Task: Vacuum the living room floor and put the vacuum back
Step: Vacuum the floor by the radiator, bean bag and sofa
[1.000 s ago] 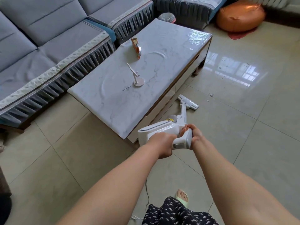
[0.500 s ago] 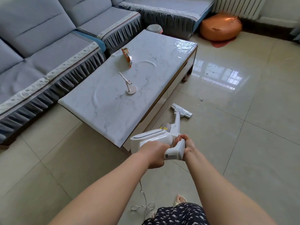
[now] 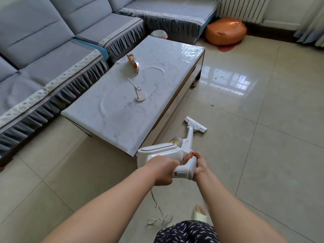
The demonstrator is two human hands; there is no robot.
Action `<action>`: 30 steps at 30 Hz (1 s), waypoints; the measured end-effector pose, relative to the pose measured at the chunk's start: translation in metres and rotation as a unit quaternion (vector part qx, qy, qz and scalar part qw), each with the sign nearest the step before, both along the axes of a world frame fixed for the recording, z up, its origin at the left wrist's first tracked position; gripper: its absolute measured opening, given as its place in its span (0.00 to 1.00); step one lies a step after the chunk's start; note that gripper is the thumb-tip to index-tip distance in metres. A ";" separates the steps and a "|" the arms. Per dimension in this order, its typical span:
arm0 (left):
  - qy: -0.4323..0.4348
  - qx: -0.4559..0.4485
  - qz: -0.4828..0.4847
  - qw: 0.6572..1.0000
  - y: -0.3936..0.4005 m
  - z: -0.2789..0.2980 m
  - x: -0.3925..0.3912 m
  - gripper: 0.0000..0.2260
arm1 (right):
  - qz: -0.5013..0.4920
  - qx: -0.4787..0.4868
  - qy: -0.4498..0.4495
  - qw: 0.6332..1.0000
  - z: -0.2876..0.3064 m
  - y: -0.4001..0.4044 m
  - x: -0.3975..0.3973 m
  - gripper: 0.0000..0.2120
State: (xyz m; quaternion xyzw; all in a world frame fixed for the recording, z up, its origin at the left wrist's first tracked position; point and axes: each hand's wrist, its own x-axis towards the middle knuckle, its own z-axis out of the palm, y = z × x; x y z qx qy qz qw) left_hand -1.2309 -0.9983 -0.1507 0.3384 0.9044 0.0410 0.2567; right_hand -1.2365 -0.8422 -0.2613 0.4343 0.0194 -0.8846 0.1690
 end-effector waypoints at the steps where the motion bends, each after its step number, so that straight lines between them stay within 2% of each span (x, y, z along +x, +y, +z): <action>1: 0.003 0.002 -0.004 1.000 0.000 0.000 0.000 0.10 | -0.004 -0.014 0.016 1.000 0.000 0.001 0.001 0.26; 8: 0.014 0.008 -0.023 1.000 0.021 -0.003 -0.017 0.10 | -0.014 -0.037 0.024 0.999 -0.007 0.024 -0.010 0.35; 11: 0.015 0.014 -0.022 1.000 0.033 -0.006 -0.033 0.10 | -0.005 -0.019 0.023 1.000 -0.005 0.038 -0.026 0.34; 15: 0.014 0.017 -0.012 1.000 0.063 -0.008 -0.060 0.10 | 0.003 -0.005 0.019 1.000 -0.004 0.066 -0.056 0.27; 30: 0.006 0.017 0.017 1.000 0.208 -0.009 -0.138 0.10 | 0.062 -0.028 0.039 0.997 -0.007 0.215 -0.146 0.26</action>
